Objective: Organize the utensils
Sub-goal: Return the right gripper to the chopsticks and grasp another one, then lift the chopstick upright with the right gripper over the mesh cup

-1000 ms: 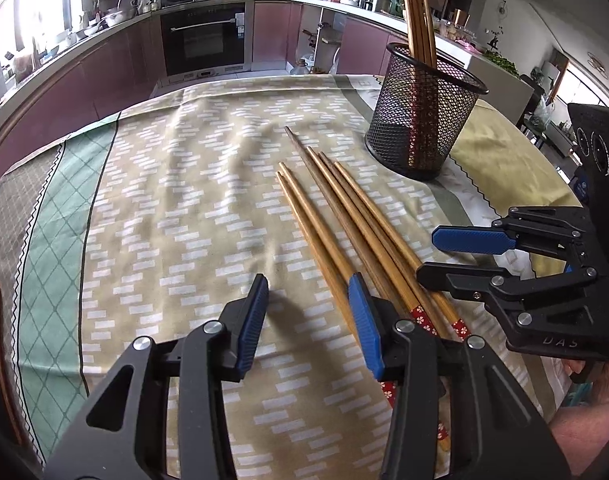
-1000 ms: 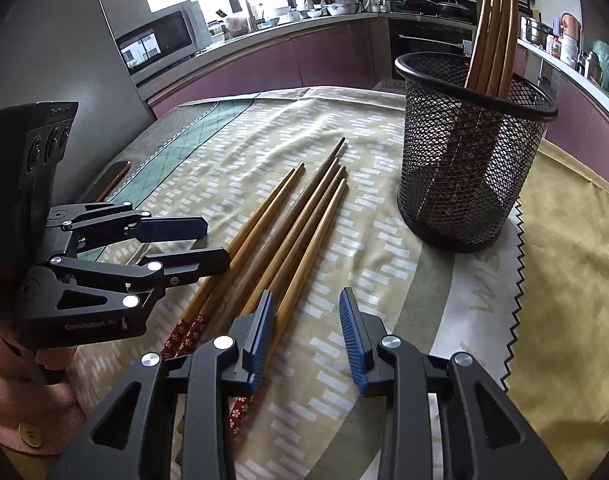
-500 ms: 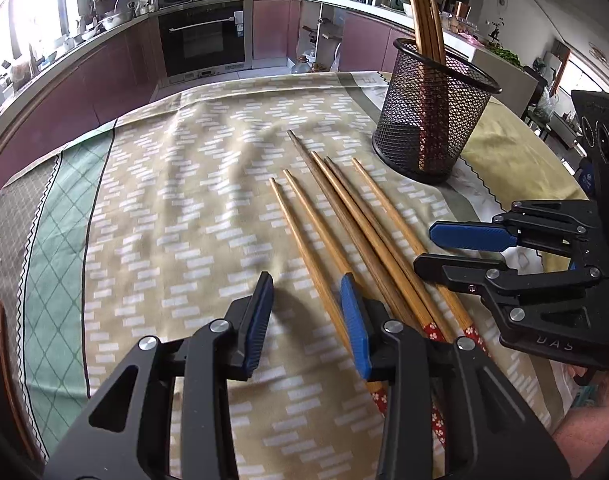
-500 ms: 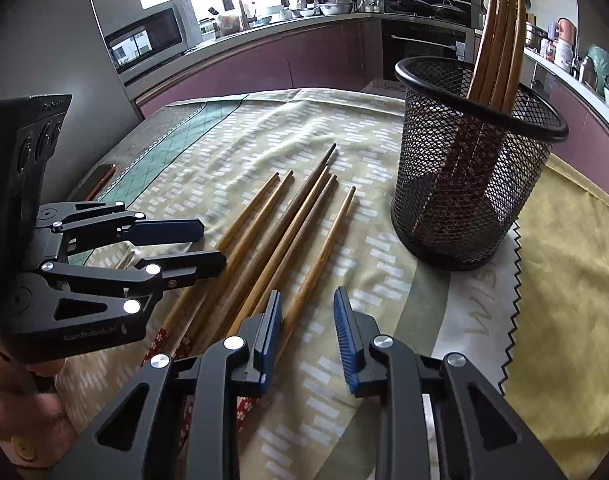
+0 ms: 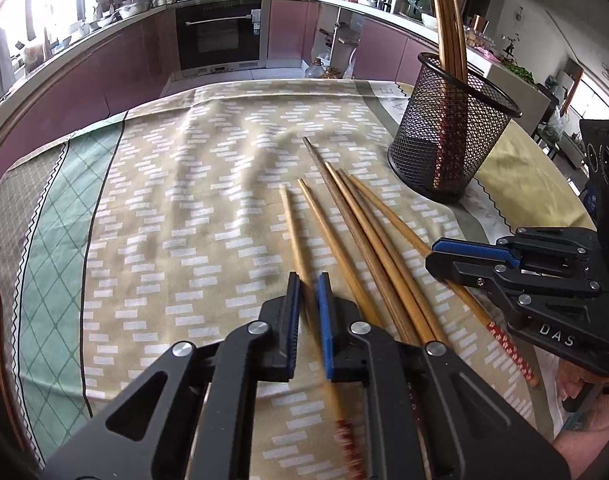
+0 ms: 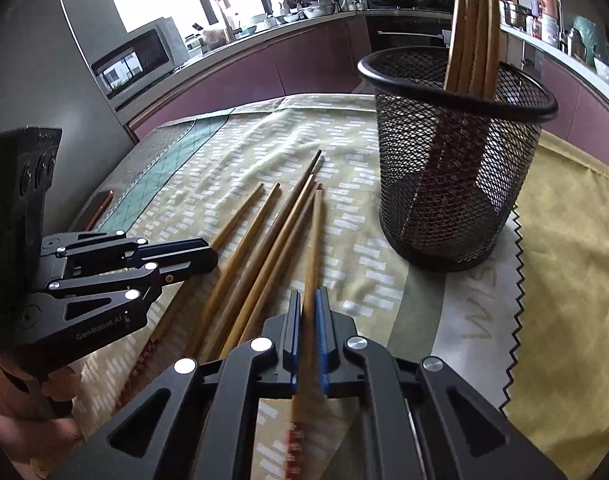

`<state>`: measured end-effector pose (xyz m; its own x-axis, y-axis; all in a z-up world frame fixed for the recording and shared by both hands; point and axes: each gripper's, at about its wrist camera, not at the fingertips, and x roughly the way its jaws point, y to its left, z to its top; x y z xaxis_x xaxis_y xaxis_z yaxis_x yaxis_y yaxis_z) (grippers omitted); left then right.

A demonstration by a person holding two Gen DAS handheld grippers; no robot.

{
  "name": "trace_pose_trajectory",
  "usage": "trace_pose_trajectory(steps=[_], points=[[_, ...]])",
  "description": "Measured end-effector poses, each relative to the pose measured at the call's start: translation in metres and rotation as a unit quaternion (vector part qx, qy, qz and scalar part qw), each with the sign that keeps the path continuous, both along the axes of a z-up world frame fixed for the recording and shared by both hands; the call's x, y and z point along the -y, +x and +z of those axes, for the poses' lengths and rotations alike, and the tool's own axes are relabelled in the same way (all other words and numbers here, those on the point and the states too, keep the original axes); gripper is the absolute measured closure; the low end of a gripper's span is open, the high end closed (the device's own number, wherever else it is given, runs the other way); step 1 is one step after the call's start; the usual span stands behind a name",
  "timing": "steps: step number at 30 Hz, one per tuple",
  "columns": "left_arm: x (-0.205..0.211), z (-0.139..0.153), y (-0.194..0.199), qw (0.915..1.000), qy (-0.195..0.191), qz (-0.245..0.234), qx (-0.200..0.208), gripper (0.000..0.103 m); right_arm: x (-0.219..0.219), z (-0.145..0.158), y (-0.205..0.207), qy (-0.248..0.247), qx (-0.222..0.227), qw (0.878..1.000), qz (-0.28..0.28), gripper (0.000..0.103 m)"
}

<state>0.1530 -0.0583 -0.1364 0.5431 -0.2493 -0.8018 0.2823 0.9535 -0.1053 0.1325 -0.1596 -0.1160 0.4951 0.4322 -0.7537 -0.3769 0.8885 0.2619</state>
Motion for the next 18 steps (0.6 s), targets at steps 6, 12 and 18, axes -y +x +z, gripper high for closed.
trace_pose_trajectory(steps=[6, 12, 18], points=[[-0.002, 0.004, -0.007, 0.9999, -0.010, 0.002, 0.004, 0.096, 0.007, 0.004, -0.002, 0.018, 0.000, 1.000, -0.004, 0.097], [-0.005, 0.021, -0.017, 0.9995, -0.024, -0.006, 0.018, 0.096, 0.015, 0.016, -0.009, 0.040, 0.012, 0.999, 0.003, 0.097], [-0.005, 0.042, -0.027, 0.9982, -0.045, -0.021, 0.034, 0.096, 0.025, 0.030, -0.016, 0.077, 0.027, 0.997, 0.016, 0.097]])
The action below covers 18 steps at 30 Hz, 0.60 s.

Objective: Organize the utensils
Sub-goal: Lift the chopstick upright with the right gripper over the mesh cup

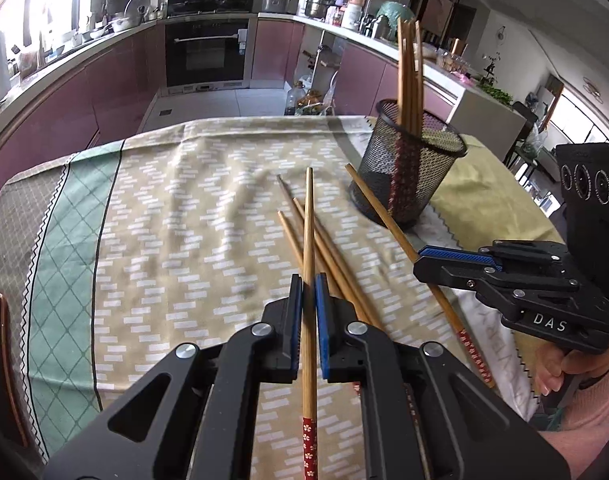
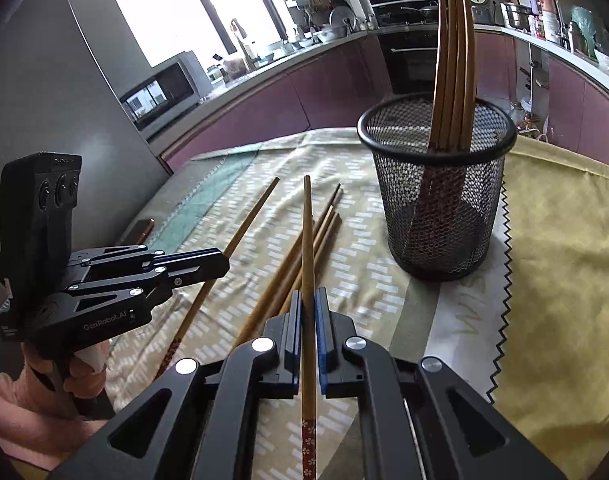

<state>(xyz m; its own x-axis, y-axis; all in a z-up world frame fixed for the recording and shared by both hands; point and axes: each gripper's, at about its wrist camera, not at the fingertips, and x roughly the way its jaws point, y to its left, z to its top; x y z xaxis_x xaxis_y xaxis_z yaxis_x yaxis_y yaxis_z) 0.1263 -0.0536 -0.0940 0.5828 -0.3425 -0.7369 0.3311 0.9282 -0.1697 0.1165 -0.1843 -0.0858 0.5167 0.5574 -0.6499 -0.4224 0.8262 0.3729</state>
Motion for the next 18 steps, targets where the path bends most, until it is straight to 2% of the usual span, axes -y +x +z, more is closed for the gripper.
trace_pose_trajectory(steps=[18], points=[[-0.001, 0.072, -0.023, 0.9944, -0.068, -0.059, 0.055, 0.096, 0.045, 0.050, -0.017, 0.066, 0.075, 0.995, -0.027, 0.097]])
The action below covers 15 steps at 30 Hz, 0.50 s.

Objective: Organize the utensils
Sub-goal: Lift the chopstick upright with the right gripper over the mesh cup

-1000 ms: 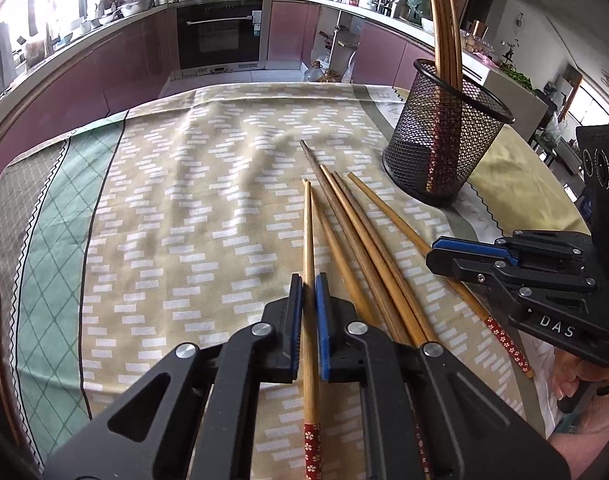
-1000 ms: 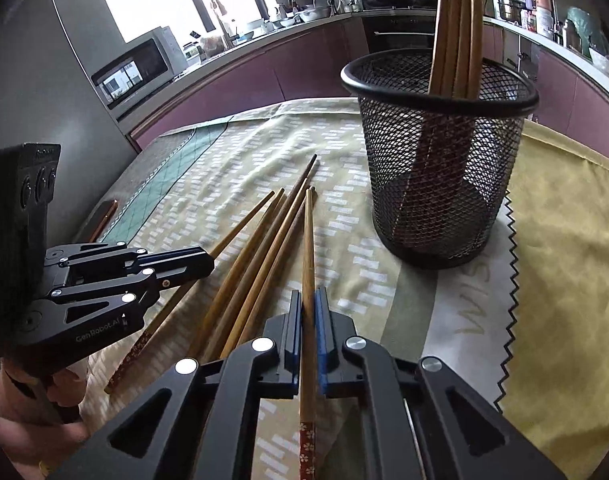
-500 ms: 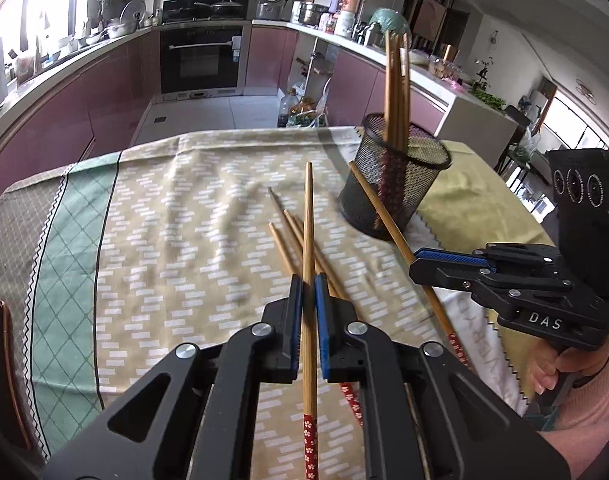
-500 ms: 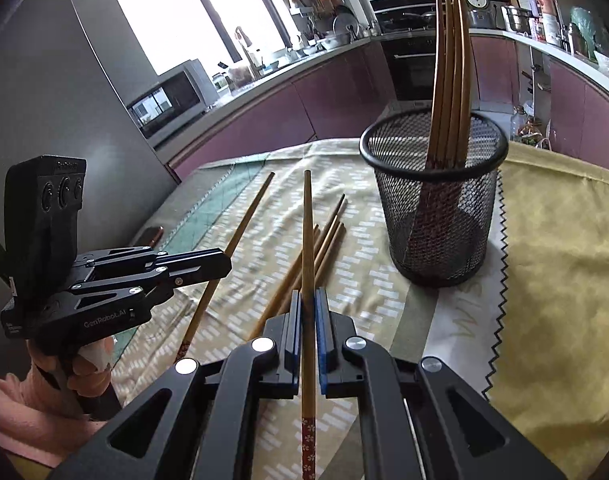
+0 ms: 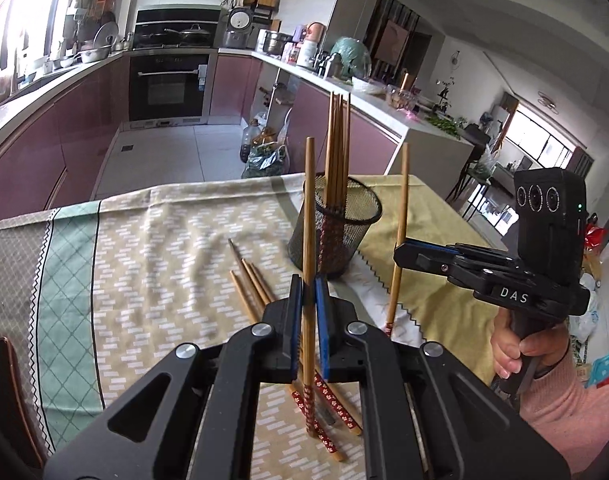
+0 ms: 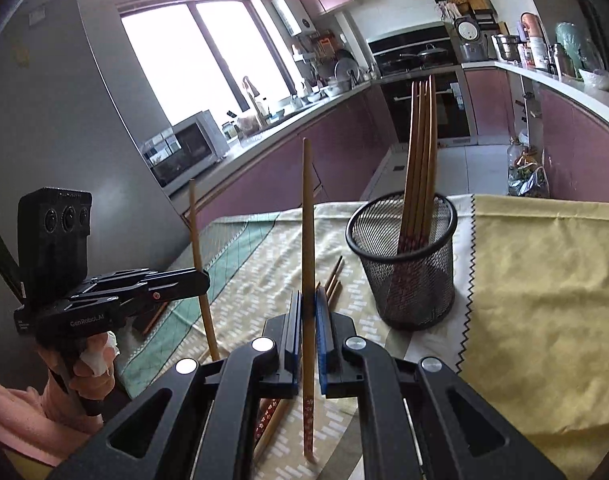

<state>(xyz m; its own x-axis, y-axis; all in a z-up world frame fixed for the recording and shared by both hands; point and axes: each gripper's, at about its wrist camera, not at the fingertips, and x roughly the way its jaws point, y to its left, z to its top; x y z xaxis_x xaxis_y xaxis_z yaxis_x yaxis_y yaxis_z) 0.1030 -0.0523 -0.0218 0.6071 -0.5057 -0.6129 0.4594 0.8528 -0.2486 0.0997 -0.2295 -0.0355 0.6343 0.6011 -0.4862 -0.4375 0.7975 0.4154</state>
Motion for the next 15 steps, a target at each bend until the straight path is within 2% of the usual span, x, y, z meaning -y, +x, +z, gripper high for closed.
trace_pose_trajectory(steps=[15], points=[[0.014, 0.047, 0.014, 0.9983, -0.027, -0.004, 0.052, 0.096, 0.024, 0.042, 0.007, 0.006, 0.064, 0.998, -0.025, 0.097]])
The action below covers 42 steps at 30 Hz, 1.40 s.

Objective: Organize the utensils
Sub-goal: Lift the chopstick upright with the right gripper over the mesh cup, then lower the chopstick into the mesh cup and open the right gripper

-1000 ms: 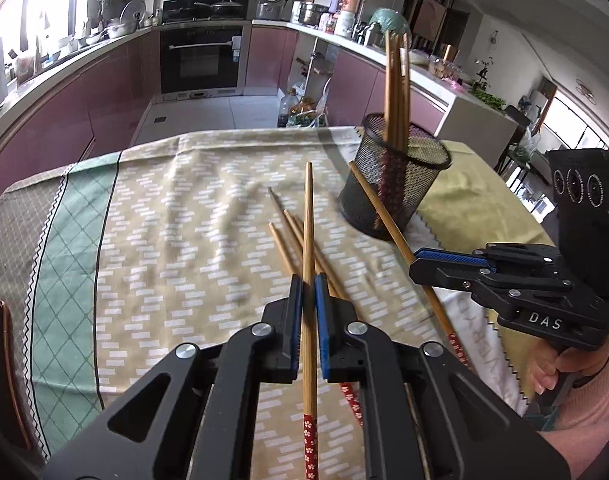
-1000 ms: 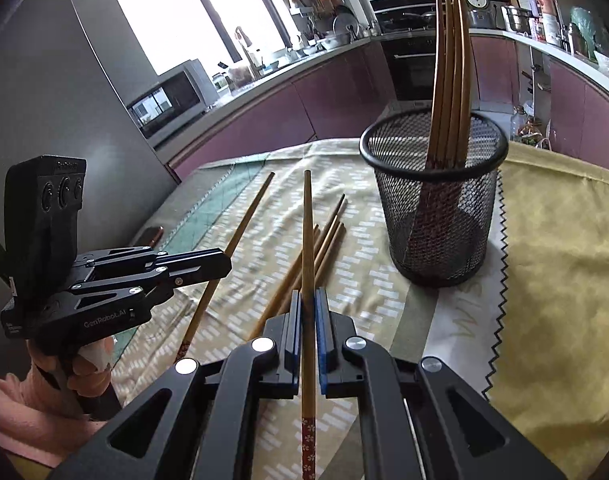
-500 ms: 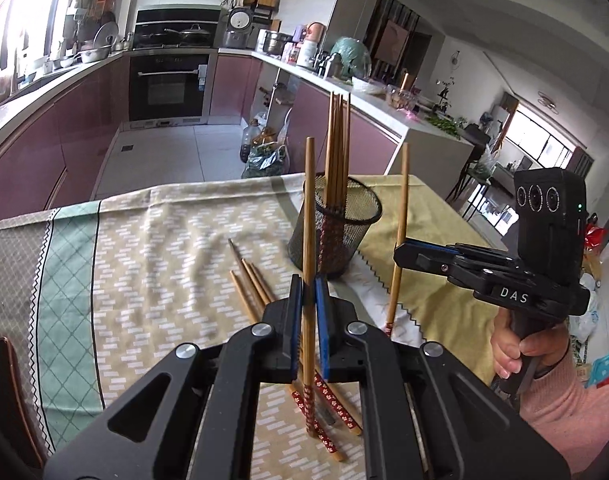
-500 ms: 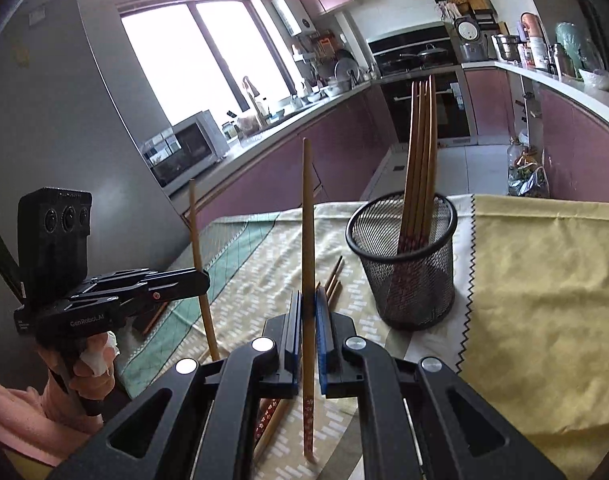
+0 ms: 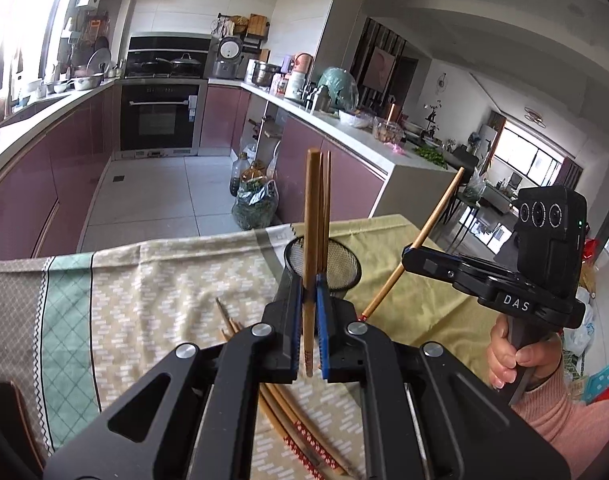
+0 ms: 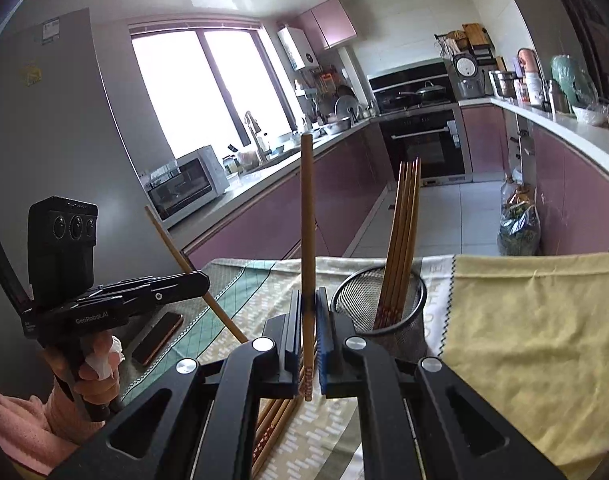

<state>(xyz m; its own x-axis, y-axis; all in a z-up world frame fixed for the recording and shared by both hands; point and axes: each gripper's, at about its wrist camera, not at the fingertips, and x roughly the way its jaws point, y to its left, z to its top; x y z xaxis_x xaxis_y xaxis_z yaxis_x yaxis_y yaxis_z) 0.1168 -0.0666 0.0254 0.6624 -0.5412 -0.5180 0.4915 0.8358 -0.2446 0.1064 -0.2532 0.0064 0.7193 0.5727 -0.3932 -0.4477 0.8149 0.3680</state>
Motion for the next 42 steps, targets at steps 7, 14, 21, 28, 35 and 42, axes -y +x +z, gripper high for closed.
trace_pose_trajectory(steps=[7, 14, 21, 28, 35, 42], points=[[0.014, 0.023, 0.017, 0.9997, -0.003, -0.002, 0.024, 0.096, 0.012, 0.024, 0.007, -0.006, 0.032, 0.999, -0.013, 0.097], [0.032, 0.053, 0.027, 0.9982, 0.000, -0.006, 0.060, 0.096, 0.021, 0.046, 0.015, -0.013, 0.061, 0.998, -0.026, 0.097], [0.056, 0.060, 0.042, 0.9973, 0.017, -0.003, 0.072, 0.096, 0.024, 0.049, 0.032, -0.029, 0.068, 0.996, -0.044, 0.097], [0.081, 0.039, 0.061, 0.9972, 0.059, -0.009, 0.045, 0.096, 0.019, 0.028, 0.052, -0.043, 0.034, 0.998, -0.044, 0.097], [0.088, 0.009, 0.085, 0.9941, 0.101, -0.037, -0.014, 0.096, 0.012, 0.003, 0.070, -0.063, -0.026, 0.997, -0.027, 0.097], [0.087, -0.008, 0.107, 0.9931, 0.105, -0.036, -0.039, 0.096, 0.007, -0.013, 0.084, -0.074, -0.067, 0.995, -0.027, 0.097]])
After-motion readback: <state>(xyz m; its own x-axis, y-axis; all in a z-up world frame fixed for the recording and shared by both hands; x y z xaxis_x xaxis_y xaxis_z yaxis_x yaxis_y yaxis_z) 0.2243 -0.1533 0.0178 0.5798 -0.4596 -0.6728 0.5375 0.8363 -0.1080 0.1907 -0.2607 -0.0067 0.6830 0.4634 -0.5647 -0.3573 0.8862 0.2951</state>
